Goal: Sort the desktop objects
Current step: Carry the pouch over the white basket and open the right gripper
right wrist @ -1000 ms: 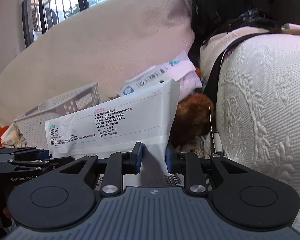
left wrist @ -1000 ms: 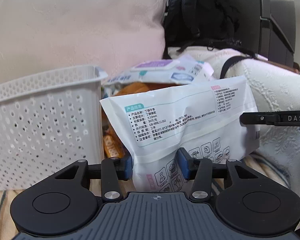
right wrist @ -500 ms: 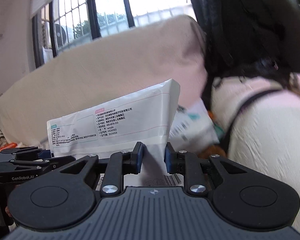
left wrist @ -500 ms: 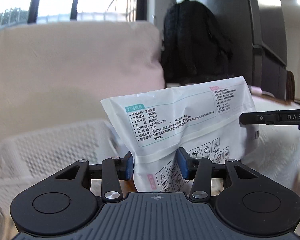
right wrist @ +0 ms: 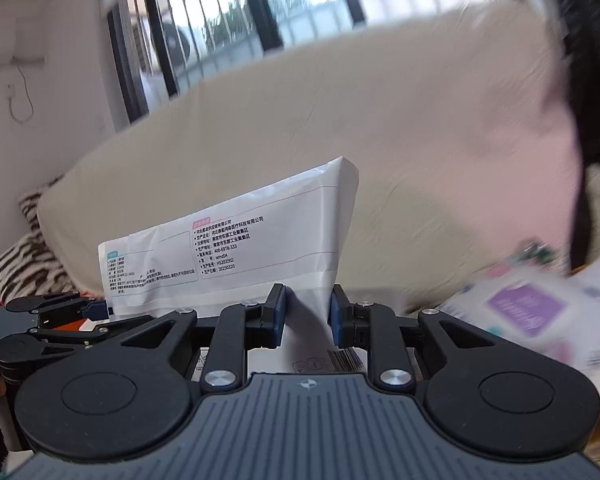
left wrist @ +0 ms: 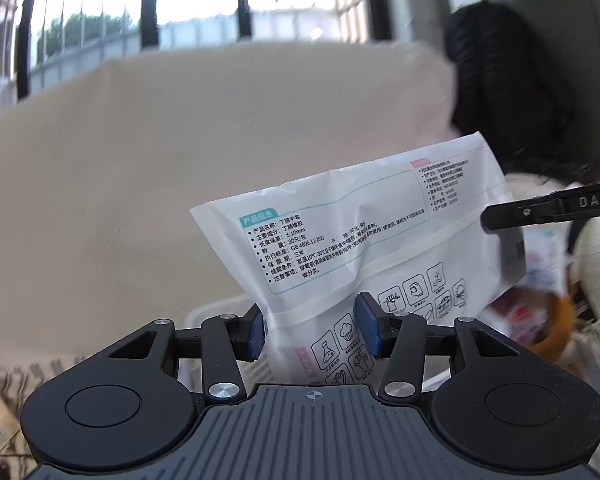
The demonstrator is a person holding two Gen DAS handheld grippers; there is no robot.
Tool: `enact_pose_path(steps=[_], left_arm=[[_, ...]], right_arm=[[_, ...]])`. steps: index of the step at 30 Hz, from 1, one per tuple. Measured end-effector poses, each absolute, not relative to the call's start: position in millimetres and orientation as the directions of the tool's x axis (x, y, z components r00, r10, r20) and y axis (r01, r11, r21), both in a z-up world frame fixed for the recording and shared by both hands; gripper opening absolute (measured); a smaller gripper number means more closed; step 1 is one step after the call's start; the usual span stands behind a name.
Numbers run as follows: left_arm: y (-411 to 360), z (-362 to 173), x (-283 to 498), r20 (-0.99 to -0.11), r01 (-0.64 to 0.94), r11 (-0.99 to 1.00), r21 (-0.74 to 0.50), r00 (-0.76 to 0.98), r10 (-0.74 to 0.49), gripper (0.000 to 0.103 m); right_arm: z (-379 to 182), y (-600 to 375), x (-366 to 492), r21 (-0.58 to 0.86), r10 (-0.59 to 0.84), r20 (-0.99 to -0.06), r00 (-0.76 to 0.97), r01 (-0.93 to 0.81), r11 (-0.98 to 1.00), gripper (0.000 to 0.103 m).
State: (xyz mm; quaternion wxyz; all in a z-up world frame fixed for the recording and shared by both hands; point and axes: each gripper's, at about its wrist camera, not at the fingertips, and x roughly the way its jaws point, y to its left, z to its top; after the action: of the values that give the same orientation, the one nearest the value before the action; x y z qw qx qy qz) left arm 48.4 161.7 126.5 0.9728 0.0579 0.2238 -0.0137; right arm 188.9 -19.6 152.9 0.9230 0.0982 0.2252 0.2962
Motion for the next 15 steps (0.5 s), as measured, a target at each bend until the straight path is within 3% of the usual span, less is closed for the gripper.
enact_pose_path(steps=[9, 15], left_arm=[[208.3, 99.3, 110.4, -0.658, 0.111, 0.99, 0.086, 0.752, -0.027, 0.054], [203.3, 67.3, 168.3, -0.792, 0.18, 0.974, 0.14, 0.61, 0.001, 0.06]], right_arm=[[119.5, 28.1, 248.2, 0.362, 0.547, -0.582, 0.601, -0.411, 0.837, 0.025], [99.2, 39.6, 267.3, 0.296, 0.461, -0.701, 0.544, -0.367, 0.882, 0.03]])
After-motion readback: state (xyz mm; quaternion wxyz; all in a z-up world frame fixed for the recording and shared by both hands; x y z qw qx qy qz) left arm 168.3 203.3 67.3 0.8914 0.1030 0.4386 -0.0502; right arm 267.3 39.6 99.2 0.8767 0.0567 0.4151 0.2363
